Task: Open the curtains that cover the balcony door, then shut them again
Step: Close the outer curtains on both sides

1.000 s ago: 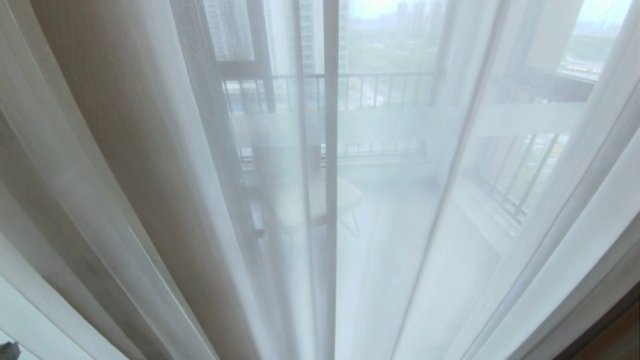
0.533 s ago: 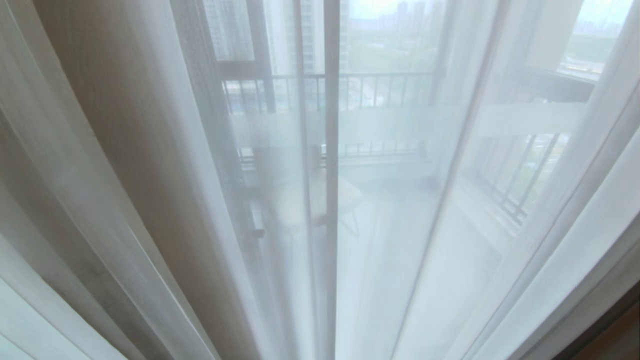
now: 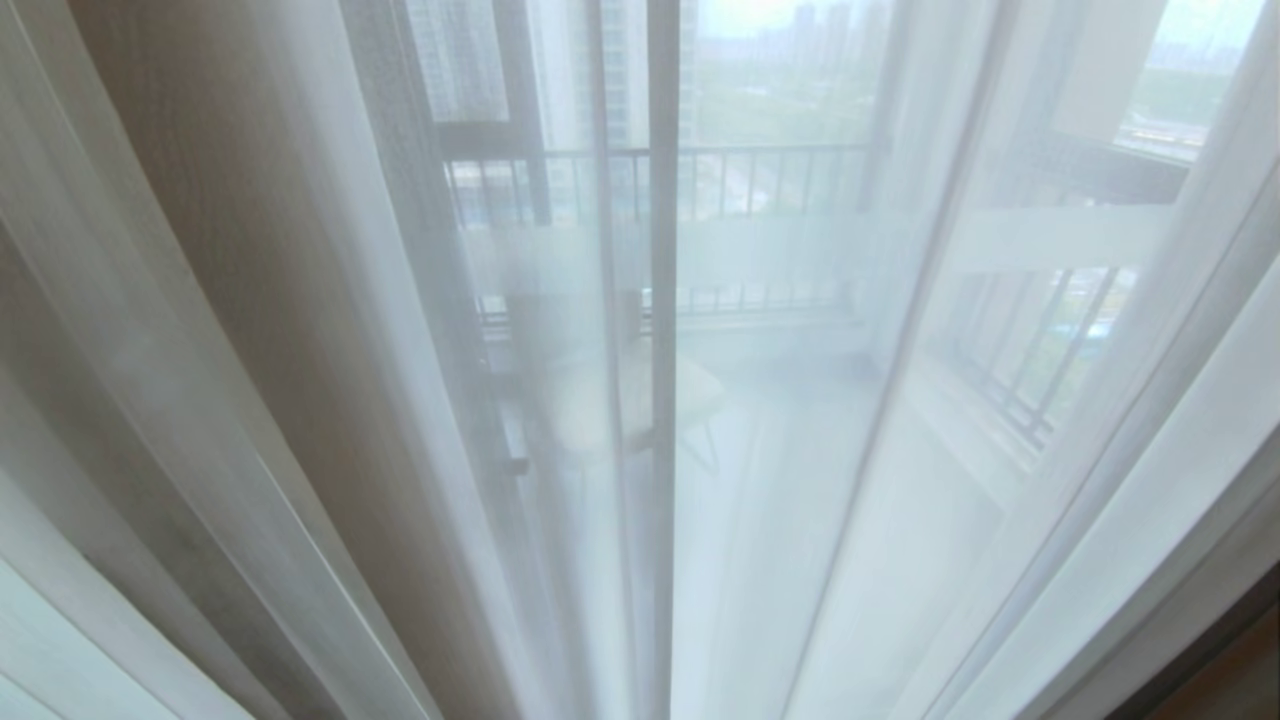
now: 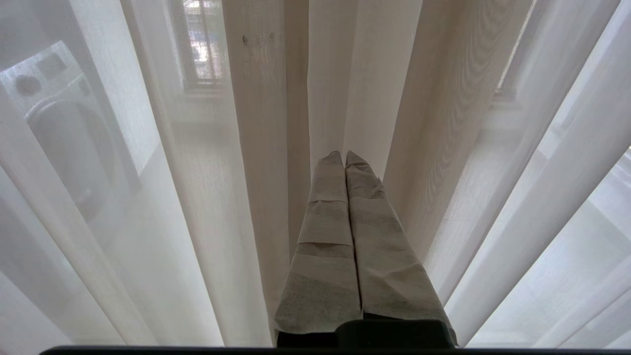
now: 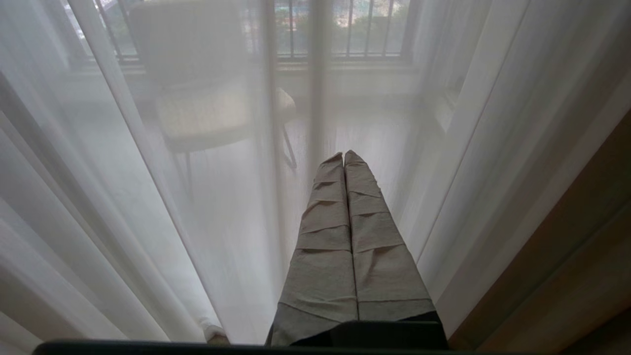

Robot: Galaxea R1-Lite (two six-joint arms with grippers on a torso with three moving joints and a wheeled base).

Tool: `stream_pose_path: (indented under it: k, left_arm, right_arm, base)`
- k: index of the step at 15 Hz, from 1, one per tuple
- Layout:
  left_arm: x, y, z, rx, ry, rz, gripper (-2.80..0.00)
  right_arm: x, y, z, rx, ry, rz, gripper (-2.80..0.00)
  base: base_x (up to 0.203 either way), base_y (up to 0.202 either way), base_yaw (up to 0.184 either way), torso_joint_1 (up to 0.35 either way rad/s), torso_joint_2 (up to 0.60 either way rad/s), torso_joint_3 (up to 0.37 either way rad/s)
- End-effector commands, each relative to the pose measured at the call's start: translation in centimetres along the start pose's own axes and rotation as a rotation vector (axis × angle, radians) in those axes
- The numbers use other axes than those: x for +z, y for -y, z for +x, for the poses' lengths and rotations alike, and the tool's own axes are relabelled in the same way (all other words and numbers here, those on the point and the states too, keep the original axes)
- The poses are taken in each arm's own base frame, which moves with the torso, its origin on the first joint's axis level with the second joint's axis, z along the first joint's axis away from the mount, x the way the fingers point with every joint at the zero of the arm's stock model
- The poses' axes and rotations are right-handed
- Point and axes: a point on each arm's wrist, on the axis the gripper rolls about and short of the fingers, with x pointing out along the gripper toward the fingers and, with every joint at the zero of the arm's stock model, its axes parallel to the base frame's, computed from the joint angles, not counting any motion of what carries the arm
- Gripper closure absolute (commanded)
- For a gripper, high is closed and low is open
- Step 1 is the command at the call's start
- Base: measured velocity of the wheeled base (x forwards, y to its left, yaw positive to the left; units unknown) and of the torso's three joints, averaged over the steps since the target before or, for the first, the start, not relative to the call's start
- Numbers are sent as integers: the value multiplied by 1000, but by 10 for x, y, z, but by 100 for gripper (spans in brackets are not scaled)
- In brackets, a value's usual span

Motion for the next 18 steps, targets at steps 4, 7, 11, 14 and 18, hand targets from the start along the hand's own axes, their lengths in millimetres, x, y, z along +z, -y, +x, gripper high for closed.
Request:
stream_pose_path:
  k: [4, 7, 11, 14, 18]
  left_arm:
    - [0, 0, 0, 1, 4, -1, 0]
    - [0, 0, 0, 1, 5, -3, 0]
    - [0, 0, 0, 1, 4, -3, 0]
    - [0, 0, 0, 1, 4, -3, 0]
    - [0, 0, 0, 1, 4, -3, 0]
  right_arm:
    - [0, 0, 0, -1, 0, -1, 0]
    - [0, 0, 0, 0, 0, -1, 0]
    - [0, 0, 0, 1, 0, -1, 0]
    - [0, 0, 0, 1, 0, -1, 0]
    - [0, 0, 0, 1, 0, -1, 0]
  base:
    - [0, 0, 0, 0, 0, 0]
    - [0, 0, 0, 0, 0, 0]
    - [0, 0, 0, 0, 0, 0]
    - [0, 0, 0, 0, 0, 0]
    - [0, 0, 0, 0, 0, 0]
